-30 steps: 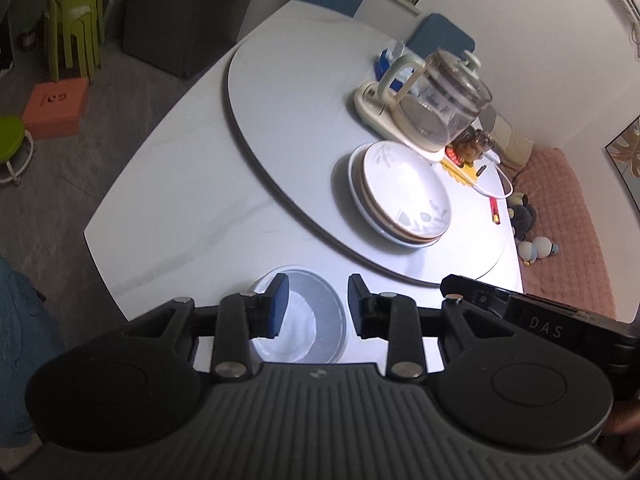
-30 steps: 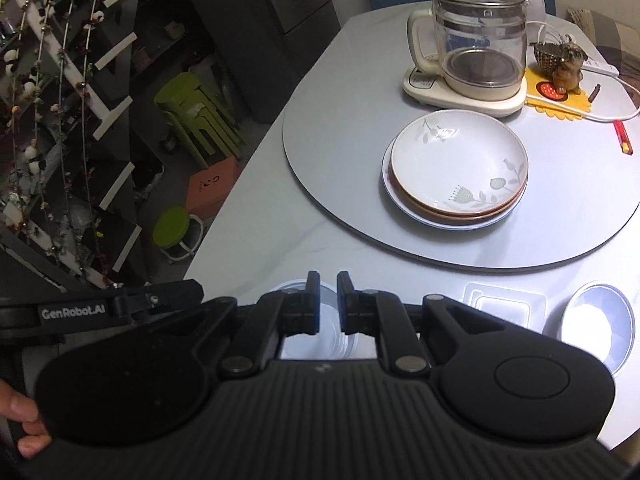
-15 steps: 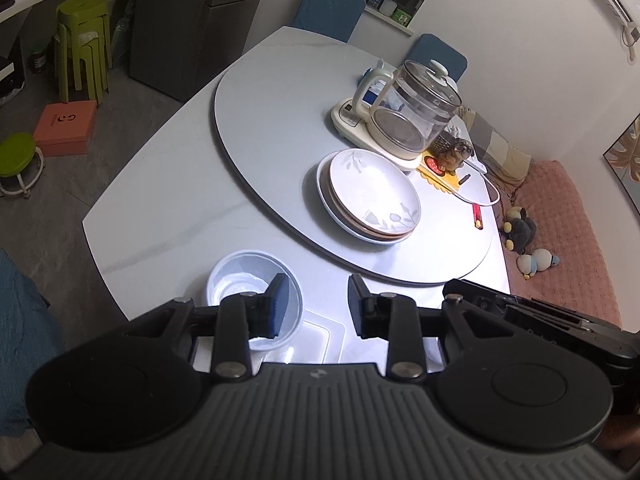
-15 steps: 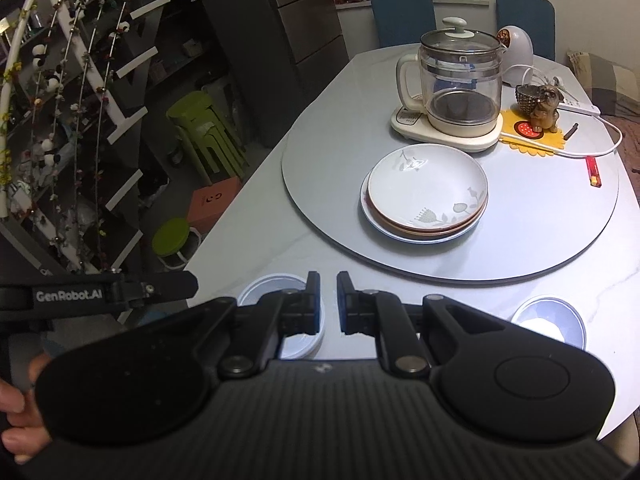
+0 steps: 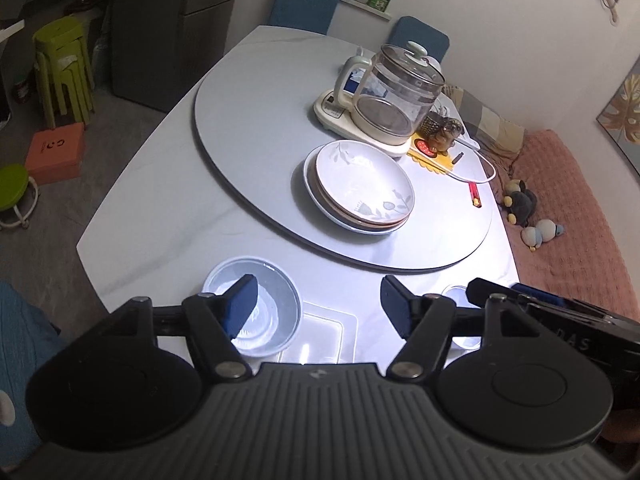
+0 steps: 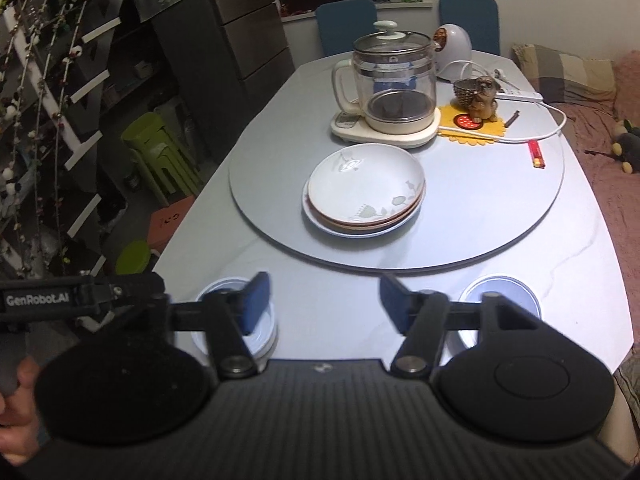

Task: Organize plates and bowls
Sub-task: 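Move both grippers to the pale blue bowl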

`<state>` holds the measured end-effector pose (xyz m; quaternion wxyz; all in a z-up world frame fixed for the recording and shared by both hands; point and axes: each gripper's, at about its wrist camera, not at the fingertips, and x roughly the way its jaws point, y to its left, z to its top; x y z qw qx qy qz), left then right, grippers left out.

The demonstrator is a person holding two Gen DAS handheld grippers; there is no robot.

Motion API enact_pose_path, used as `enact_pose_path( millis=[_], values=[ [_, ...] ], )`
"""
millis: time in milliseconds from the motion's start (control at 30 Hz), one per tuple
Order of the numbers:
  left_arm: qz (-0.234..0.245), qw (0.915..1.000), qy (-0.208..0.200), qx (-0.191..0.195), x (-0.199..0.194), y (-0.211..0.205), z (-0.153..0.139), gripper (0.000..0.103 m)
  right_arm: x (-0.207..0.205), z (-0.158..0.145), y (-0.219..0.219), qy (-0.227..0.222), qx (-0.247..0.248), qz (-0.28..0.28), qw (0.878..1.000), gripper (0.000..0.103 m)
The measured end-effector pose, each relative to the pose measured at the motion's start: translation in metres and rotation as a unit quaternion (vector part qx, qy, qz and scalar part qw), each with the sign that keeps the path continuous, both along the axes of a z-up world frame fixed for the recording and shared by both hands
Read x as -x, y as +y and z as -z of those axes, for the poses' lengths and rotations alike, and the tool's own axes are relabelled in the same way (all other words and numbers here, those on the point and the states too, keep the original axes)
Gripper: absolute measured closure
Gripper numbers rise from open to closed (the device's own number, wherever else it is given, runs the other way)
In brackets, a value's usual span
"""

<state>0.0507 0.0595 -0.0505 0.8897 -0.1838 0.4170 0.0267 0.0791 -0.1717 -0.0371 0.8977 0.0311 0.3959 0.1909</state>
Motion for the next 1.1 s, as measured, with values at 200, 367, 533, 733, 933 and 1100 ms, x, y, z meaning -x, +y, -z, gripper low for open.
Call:
enact_pose_path(
  millis=[200,367,533,733,933,1100],
  values=[
    [0.043,0.999,-0.001,0.01,-0.019,0.005,0.002,0.024,-0.002,-0.003,-0.008,0.003,0.011,0.065,0.998,0.02],
    [0.088,0.996,-0.001,0.014,-0.032,0.0,0.007,0.024,0.004,-0.003,-0.011,0.008,0.014,0.105,0.994,0.02],
    [0.125,0.9921,0.0,0.015,-0.039,-0.006,0.011,0.024,0.012,-0.005,-0.011,0.003,0.016,0.137,0.99,0.02],
    [0.167,0.9858,0.001,0.022,-0.043,-0.013,0.015,0.024,0.025,-0.006,-0.015,0.002,0.023,0.187,0.982,0.02],
    [0.196,0.98,0.012,0.031,-0.048,-0.028,0.027,0.024,0.043,0.001,-0.022,0.015,0.034,0.212,0.977,0.02],
    [0.217,0.9754,0.023,0.029,-0.059,-0.047,0.035,0.024,0.045,0.007,-0.038,0.023,0.035,0.239,0.97,0.02]
  ],
)
